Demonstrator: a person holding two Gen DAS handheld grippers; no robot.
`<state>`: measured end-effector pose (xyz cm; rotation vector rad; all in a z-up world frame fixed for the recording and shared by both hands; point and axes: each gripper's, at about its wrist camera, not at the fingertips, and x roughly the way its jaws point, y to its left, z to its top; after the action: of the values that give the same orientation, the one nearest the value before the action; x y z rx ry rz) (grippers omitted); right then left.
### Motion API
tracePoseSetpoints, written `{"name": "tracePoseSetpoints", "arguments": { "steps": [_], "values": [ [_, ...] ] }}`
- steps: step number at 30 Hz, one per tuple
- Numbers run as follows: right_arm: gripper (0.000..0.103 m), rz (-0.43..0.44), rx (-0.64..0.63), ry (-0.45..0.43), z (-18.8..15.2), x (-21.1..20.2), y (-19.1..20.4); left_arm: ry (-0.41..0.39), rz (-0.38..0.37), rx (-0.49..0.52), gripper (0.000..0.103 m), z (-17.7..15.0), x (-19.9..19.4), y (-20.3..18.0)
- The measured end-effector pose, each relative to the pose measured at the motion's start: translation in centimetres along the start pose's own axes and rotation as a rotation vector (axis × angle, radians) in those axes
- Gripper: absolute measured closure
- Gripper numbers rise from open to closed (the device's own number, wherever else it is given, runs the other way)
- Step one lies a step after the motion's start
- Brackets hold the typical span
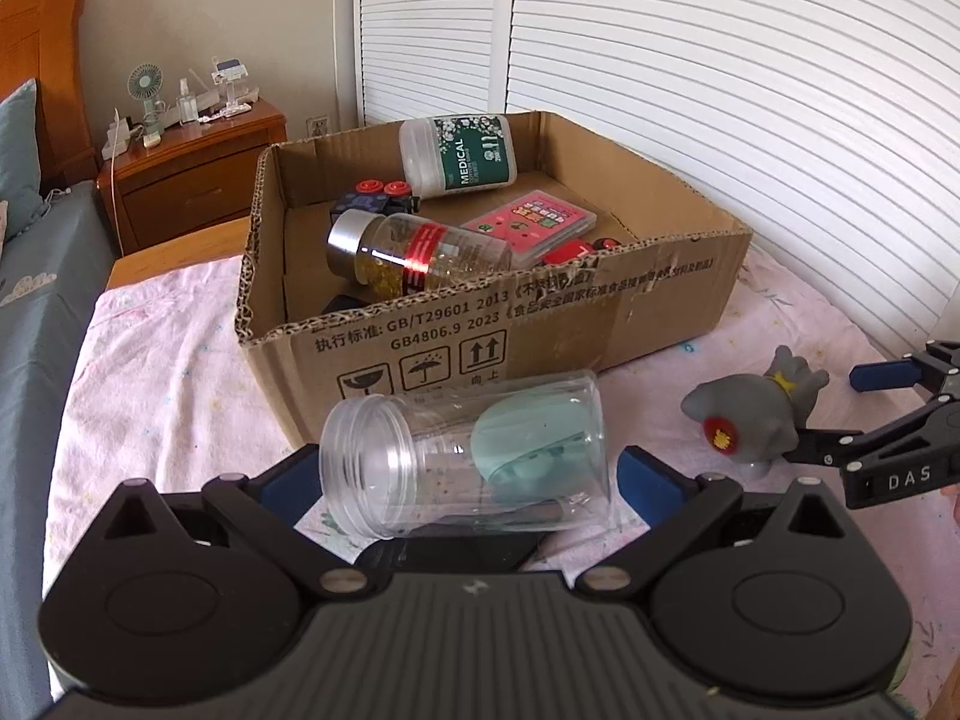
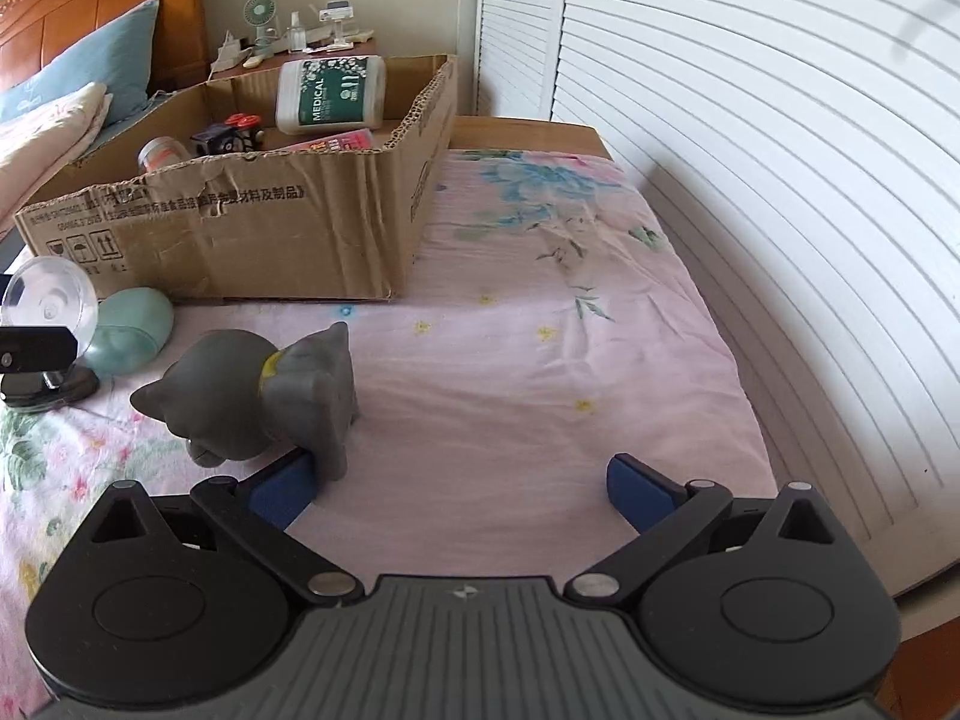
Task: Organize rigid objects
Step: 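Grasp the grey elephant toy with the right gripper while the left grasps the clear plastic cup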
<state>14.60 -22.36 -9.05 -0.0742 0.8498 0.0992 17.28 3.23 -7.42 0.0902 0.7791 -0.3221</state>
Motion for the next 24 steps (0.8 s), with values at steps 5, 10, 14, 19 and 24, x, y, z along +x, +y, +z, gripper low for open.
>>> {"name": "tracePoseSetpoints", "arguments": {
  "steps": [5,10,14,19,24],
  "values": [
    [0.0,0.017,-0.014,-0.01,-0.4,-0.2,0.8,-0.007,-0.001,-0.01,0.005,0.0,-0.4,0.1],
    [0.0,0.045,-0.042,-0.007,-0.6,-0.5,1.2,-0.011,-0.004,-0.028,0.01,0.2,-0.3,0.3],
    [0.0,0.076,-0.076,-0.009,-0.9,-0.8,2.0,-0.006,-0.003,-0.031,0.01,0.3,-0.4,0.3],
    [0.0,0.102,-0.104,-0.006,-0.8,-0.9,3.3,-0.002,0.019,-0.031,0.01,0.3,-0.9,0.3],
    [0.0,0.122,-0.123,-0.006,-0.3,-0.6,4.7,-0.009,0.034,-0.023,0.012,0.1,-2.3,0.9]
  ]
}}
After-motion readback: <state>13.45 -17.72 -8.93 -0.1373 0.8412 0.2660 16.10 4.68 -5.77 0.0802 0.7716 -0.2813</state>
